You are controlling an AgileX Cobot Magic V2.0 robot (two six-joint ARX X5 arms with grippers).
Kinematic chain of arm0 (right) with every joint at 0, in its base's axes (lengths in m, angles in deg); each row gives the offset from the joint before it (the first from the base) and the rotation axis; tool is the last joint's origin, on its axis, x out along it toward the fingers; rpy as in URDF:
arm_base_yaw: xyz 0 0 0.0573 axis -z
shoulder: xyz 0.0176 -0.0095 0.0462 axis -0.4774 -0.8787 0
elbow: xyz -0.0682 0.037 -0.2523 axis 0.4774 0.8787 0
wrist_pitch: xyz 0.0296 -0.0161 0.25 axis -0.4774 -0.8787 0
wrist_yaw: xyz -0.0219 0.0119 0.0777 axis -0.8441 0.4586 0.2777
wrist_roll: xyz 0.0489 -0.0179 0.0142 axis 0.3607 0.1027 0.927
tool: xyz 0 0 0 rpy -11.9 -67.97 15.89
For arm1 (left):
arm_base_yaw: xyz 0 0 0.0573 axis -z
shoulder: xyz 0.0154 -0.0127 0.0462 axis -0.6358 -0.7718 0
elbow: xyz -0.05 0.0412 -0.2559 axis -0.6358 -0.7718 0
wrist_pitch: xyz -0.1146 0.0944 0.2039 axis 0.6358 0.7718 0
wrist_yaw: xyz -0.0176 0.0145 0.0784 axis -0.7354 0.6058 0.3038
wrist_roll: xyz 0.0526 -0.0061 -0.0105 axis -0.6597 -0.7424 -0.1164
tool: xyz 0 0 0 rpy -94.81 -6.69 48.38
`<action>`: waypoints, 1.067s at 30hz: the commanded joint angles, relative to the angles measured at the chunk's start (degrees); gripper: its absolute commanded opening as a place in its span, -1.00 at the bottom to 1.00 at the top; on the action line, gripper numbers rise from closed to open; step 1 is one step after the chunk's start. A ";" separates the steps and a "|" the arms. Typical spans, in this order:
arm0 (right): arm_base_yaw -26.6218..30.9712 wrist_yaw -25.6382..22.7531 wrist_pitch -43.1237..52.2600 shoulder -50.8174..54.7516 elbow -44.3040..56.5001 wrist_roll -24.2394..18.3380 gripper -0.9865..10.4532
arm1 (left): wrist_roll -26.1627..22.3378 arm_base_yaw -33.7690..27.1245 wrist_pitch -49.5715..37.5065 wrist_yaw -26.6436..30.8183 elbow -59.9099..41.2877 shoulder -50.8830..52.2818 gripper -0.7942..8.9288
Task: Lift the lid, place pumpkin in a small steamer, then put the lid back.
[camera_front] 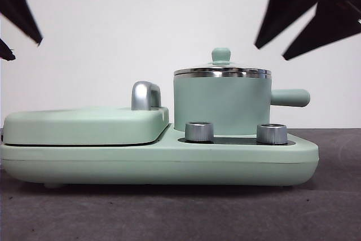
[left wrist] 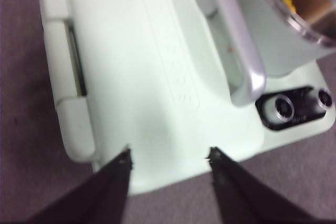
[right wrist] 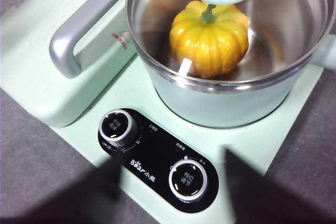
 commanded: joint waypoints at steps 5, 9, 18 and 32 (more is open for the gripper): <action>-0.61 4.90 2.80 -0.39 -0.31 -1.31 -0.79 | -0.28 0.48 1.09 -1.49 0.31 -0.26 -0.82; -0.61 7.15 3.54 -0.17 -0.31 -1.38 -0.79 | -0.35 0.48 0.90 -1.36 0.31 -0.17 -0.82; -0.61 7.10 4.15 -0.17 -0.31 -1.38 -0.79 | -0.35 0.48 0.70 -1.38 0.31 -0.17 -0.82; -0.61 7.08 4.15 -0.17 -0.31 -1.38 -0.79 | -9.18 -9.73 -33.29 1.95 -23.54 19.67 -0.82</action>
